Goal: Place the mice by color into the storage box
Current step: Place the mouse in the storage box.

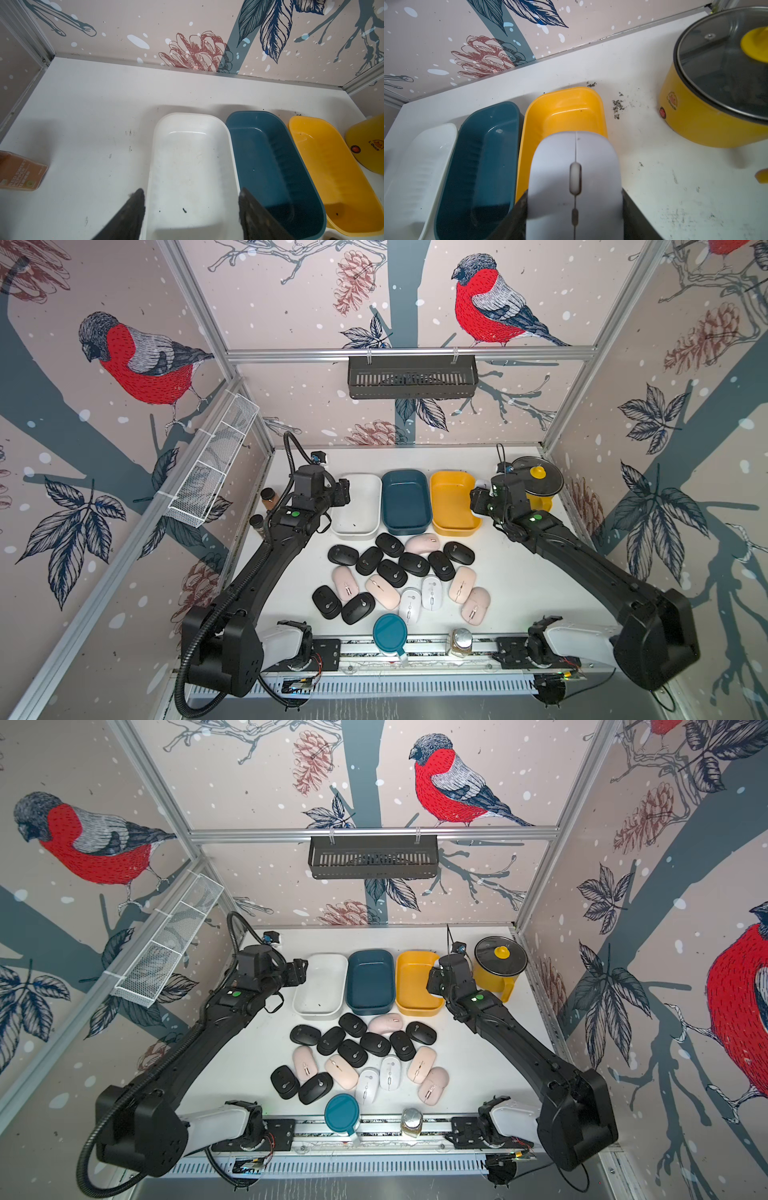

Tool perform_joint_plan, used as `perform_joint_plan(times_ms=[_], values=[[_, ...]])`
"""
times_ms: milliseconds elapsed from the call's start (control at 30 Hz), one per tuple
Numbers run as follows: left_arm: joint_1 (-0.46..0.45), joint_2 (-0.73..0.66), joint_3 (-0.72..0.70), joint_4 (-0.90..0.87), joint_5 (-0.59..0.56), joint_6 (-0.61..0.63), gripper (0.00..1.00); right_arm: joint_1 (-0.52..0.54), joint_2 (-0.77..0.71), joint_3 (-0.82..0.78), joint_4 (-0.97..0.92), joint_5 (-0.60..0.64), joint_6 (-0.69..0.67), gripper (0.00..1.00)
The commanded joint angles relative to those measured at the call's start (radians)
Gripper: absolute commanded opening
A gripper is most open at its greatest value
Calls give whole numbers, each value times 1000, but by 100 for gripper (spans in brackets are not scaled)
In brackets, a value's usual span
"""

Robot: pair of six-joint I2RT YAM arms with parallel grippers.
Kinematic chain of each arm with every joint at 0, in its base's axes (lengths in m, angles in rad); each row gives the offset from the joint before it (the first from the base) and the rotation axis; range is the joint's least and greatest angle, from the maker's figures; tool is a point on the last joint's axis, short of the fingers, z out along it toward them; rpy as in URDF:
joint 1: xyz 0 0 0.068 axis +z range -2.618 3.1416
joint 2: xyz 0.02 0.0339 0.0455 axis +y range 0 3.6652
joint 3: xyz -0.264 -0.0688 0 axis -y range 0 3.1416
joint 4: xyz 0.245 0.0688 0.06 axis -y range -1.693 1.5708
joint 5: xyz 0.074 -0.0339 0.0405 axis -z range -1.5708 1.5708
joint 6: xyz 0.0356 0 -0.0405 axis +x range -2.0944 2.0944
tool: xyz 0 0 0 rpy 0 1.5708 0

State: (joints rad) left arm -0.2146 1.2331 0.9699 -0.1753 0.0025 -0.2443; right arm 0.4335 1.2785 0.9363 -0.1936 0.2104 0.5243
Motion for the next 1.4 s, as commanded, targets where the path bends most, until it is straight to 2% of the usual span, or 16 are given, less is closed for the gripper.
perform_joint_plan(times_ms=[0, 567, 967, 1367], values=[[-3, -14, -2, -3, -4, 13, 71, 0, 59, 48, 31, 3, -46, 46], [-3, -24, -29, 26, -6, 28, 71, -9, 282, 152, 93, 2, -85, 46], [-5, -25, -28, 26, 1, 26, 71, 33, 518, 264, 59, -36, -82, 45], [-5, -19, -28, 23, 4, 19, 71, 63, 620, 283, 54, -53, -46, 46]])
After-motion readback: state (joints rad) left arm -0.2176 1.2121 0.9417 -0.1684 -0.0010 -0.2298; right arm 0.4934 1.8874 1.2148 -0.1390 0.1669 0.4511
